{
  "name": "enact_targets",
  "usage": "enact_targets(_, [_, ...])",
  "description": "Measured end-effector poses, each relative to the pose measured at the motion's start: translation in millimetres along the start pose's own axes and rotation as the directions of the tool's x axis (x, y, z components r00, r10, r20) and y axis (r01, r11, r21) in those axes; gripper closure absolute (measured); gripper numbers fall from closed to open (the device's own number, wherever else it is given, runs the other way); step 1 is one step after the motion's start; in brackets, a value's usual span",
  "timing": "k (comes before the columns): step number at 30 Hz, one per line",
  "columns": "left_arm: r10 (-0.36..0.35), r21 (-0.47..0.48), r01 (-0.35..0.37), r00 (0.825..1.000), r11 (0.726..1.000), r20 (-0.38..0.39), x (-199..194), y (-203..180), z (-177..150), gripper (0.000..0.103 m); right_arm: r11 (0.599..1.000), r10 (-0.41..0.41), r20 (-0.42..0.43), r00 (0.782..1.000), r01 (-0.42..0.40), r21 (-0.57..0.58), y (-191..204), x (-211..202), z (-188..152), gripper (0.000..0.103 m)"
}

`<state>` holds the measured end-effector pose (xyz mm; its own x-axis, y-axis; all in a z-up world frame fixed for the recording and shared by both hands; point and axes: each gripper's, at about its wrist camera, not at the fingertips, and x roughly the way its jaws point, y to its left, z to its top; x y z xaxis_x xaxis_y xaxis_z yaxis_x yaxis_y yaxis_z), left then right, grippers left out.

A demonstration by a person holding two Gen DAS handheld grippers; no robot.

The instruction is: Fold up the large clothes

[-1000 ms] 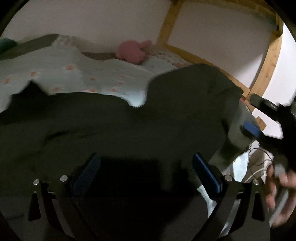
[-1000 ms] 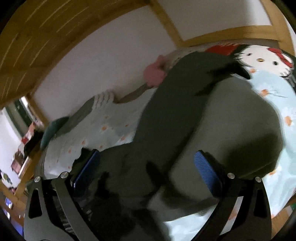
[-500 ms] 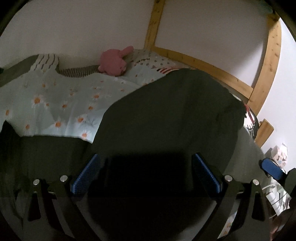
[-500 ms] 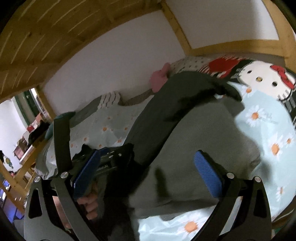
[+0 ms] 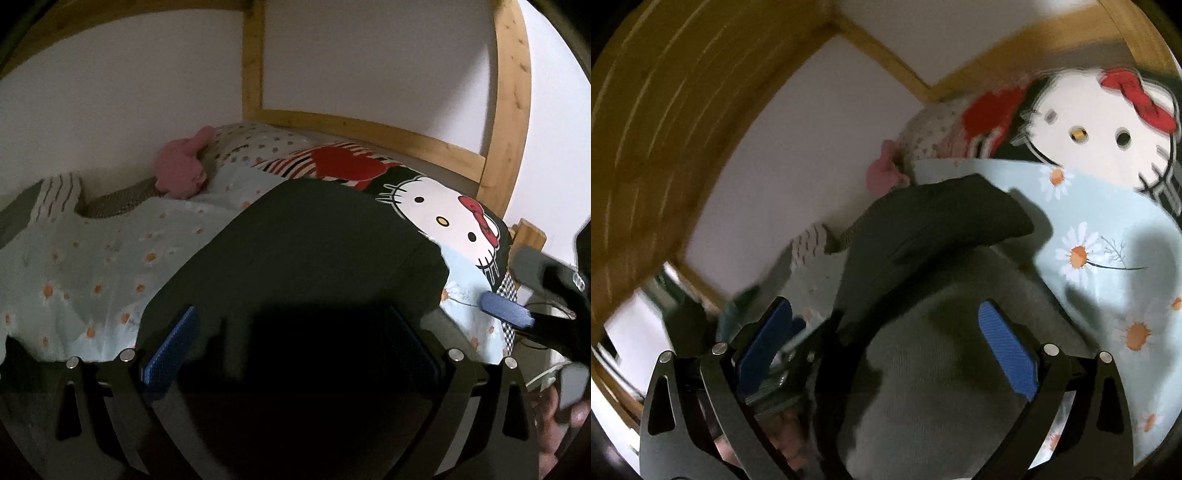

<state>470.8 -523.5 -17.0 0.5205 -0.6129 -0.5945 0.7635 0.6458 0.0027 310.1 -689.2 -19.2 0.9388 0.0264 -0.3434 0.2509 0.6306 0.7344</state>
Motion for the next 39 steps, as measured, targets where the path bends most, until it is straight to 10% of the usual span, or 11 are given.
enact_targets(7, [0.02,0.013,-0.02,0.999,1.0,-0.026,23,-10,14,0.005,0.988,0.016,-0.082,0.996,-0.003,0.154,-43,45,40,0.003])
enact_targets(15, [-0.056,-0.056,0.052,0.996,0.997,-0.069,37,-5,16,0.005,0.917,0.218,-0.183,0.959,-0.137,0.374,-85,106,55,0.004])
enact_targets(18, [-0.088,-0.084,0.08,0.991,0.993,-0.099,43,-2,13,0.005,0.929,0.231,-0.091,0.969,-0.192,0.315,-71,93,69,0.01])
enact_targets(22, [-0.095,-0.083,0.085,0.988,0.993,-0.124,44,1,15,0.005,0.975,0.185,-0.061,0.981,-0.175,0.138,-35,77,90,0.075])
enact_targets(30, [0.004,-0.061,-0.004,1.0,0.998,0.006,-24,19,52,0.006,0.971,0.099,0.037,0.994,-0.089,-0.223,45,52,80,0.084])
enact_targets(33, [-0.017,-0.135,0.021,0.999,0.991,0.03,-50,40,70,0.006,0.909,0.052,0.12,0.991,0.002,-0.416,86,33,52,0.084])
enact_targets(39, [-0.237,-0.294,0.238,0.971,0.926,0.038,-79,71,85,0.006,0.627,-0.058,0.319,0.946,0.283,-0.726,165,29,-41,0.085])
